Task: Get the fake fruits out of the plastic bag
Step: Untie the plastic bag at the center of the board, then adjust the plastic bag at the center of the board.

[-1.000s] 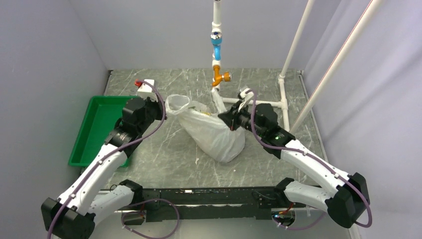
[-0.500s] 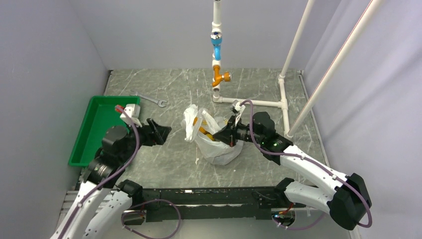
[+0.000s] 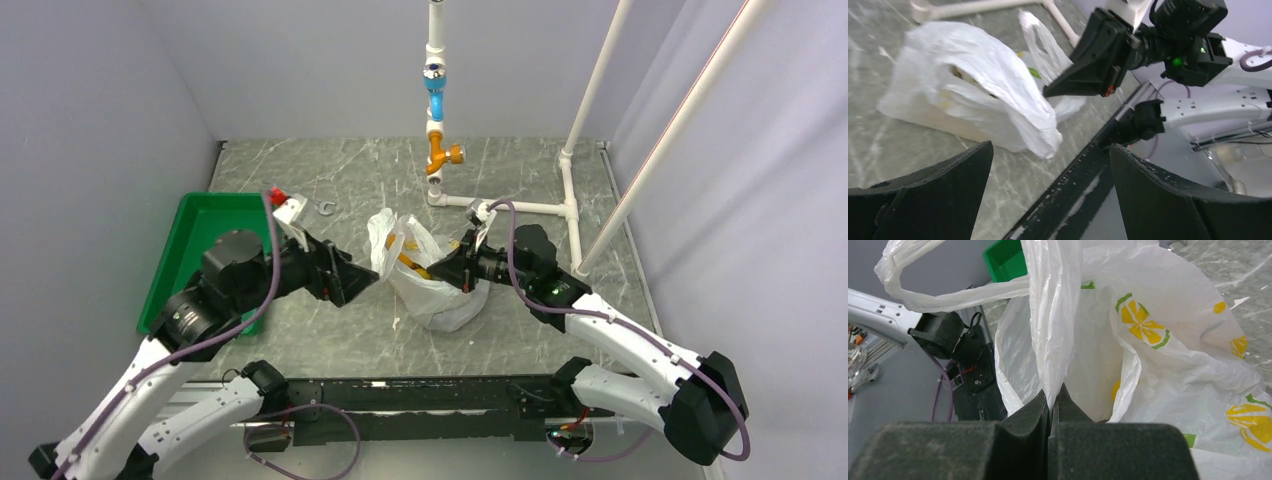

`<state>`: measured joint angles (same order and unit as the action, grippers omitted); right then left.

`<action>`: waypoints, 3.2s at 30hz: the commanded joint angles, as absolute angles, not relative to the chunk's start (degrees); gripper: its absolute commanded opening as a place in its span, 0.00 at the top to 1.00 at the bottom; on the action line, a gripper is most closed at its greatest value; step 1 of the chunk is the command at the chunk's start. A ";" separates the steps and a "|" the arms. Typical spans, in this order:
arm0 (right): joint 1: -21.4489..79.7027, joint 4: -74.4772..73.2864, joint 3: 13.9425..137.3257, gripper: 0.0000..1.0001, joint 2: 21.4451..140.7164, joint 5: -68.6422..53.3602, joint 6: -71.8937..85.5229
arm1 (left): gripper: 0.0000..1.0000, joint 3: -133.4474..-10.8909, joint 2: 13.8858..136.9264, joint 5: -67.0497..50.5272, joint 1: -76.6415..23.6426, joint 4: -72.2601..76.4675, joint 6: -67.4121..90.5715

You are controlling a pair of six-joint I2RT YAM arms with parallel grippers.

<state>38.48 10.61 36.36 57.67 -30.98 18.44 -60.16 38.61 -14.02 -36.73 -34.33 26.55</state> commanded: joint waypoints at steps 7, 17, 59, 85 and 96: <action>38.84 12.94 37.09 1.00 55.72 -31.03 17.98 | 0.05 -56.53 47.68 -13.89 -44.77 -21.29 36.90; 39.89 12.59 34.41 1.00 53.84 -31.49 17.72 | 0.66 -61.48 51.09 0.52 -44.77 -20.29 33.68; 42.24 16.82 28.05 0.86 61.44 -35.92 24.23 | 0.10 -76.66 35.59 13.41 -43.90 -56.90 22.76; 42.59 15.42 25.18 0.86 53.35 -30.58 23.73 | 0.08 -73.07 74.70 3.01 -46.57 -54.69 -2.05; 43.81 19.31 21.40 0.90 54.02 -34.70 23.10 | 0.50 -66.71 71.24 18.82 -45.72 -46.55 2.58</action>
<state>42.48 14.55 22.37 53.69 -31.79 23.81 -65.98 74.52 10.85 -46.44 -52.71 0.32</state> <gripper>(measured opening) 0.102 0.650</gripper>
